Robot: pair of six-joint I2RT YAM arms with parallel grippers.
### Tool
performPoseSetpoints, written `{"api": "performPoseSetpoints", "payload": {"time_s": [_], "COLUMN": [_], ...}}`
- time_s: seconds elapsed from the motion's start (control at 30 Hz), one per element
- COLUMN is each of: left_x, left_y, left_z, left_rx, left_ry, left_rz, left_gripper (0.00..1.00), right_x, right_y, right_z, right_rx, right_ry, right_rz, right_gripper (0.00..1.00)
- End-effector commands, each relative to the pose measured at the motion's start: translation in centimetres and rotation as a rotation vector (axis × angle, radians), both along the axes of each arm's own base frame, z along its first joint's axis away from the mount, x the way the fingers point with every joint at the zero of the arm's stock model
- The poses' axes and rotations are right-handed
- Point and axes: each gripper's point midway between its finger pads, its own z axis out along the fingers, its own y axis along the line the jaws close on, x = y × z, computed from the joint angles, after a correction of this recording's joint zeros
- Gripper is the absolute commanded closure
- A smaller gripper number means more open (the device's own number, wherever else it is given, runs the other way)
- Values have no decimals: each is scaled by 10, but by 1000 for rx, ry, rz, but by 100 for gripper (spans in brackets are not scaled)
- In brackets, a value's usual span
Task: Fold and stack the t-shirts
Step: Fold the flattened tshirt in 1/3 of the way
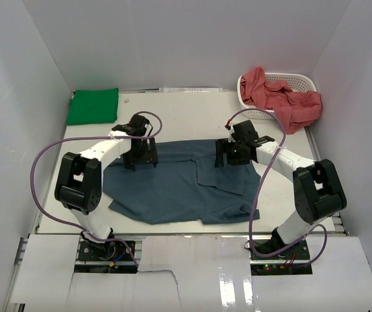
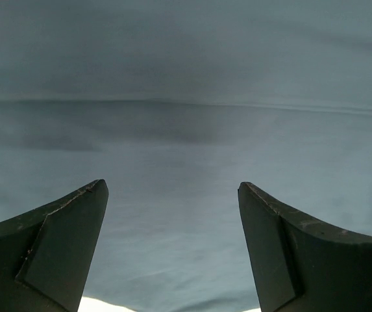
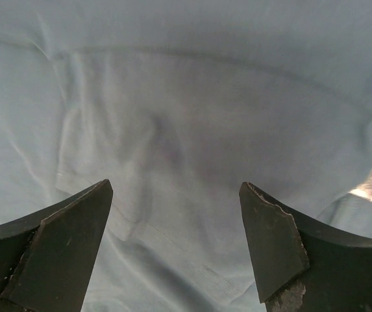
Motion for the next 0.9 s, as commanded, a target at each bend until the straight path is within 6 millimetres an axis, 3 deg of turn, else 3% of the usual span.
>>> {"api": "performPoseSetpoints", "payload": {"time_s": [0.0,0.1,0.23,0.27,0.4,0.5,0.6,0.87], "left_x": [23,38,54,57,76,83,81,71], "left_y": [21,31,26,27,26,28,28,24], "left_z": [15,13,23,23,37,35,26,6], "left_rx": [13,31,20,20,33,55,61,33], "left_ry": [-92,-97,-127,-127,-173,-170,-146,-112], "left_rz": [40,56,54,58,58,54,50,47], "left_gripper": [8,9,9,9,9,9,9,10], "right_x": [1,4,14,24,49,68,84,99], "right_y": [1,6,11,15,26,34,41,56], "right_z": [-3,-6,-4,5,9,11,6,-19], "right_rx": [-47,-40,-46,-38,-47,-52,-60,-75], "right_ry": [4,3,3,-21,-24,-27,-27,-4], "right_rz": [3,10,12,13,21,23,29,42], "right_gripper": [15,15,15,14,14,14,14,14]}}
